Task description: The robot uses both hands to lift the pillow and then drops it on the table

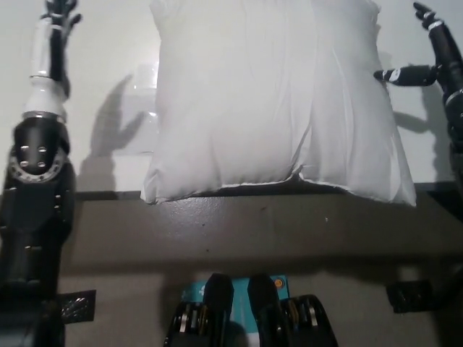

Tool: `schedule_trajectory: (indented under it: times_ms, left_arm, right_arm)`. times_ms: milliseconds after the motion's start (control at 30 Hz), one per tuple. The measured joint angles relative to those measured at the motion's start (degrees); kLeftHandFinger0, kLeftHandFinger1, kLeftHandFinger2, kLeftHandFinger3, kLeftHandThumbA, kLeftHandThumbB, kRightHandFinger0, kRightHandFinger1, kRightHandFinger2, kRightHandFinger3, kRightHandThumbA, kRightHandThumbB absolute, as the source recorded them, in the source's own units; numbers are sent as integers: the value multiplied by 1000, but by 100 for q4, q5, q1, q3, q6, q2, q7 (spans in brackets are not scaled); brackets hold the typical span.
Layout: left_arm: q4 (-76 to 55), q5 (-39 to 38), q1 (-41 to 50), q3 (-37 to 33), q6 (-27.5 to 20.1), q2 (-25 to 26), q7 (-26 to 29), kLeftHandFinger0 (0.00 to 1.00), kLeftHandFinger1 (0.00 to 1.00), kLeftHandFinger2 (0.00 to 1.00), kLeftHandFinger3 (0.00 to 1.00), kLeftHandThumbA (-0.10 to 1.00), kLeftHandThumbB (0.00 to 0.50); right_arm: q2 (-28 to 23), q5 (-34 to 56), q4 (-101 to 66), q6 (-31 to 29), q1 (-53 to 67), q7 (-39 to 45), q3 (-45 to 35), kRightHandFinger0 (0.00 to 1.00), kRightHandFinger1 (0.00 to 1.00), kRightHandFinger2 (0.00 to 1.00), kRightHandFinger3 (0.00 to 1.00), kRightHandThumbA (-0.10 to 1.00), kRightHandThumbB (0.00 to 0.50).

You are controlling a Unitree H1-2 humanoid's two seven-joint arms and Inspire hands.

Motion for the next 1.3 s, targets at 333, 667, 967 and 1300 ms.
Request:
schedule_trajectory:
  times_ms: [333, 667, 967, 1300]
  left_arm:
    - [1393, 59, -136, -234, -95, -547, 176, 1000, 1000, 1000, 1000, 1000, 106]
    - [1789, -195, 232, -136, -438, -1005, 176, 1000, 1000, 1000, 1000, 1000, 152]
    - [1922, -376, 341, -52, -687, -1128, 180, 1000, 1000, 1000, 1000, 1000, 131]
    - [2359, -554, 71, 62, -777, -1191, 241, 1000, 1000, 1000, 1000, 1000, 146]
  right_arm:
    - [447, 28, 994, -210, -347, -355, 9, 1000, 1000, 1000, 1000, 1000, 256]
    - [675, 172, 1528, -554, -429, -503, -94, 1000, 1000, 1000, 1000, 1000, 241]
    - [901, 406, 1582, -886, -344, -538, -289, 1000, 1000, 1000, 1000, 1000, 219]
    - [1274, 993, 1626, -1115, -266, -237, -726, 1000, 1000, 1000, 1000, 1000, 320]
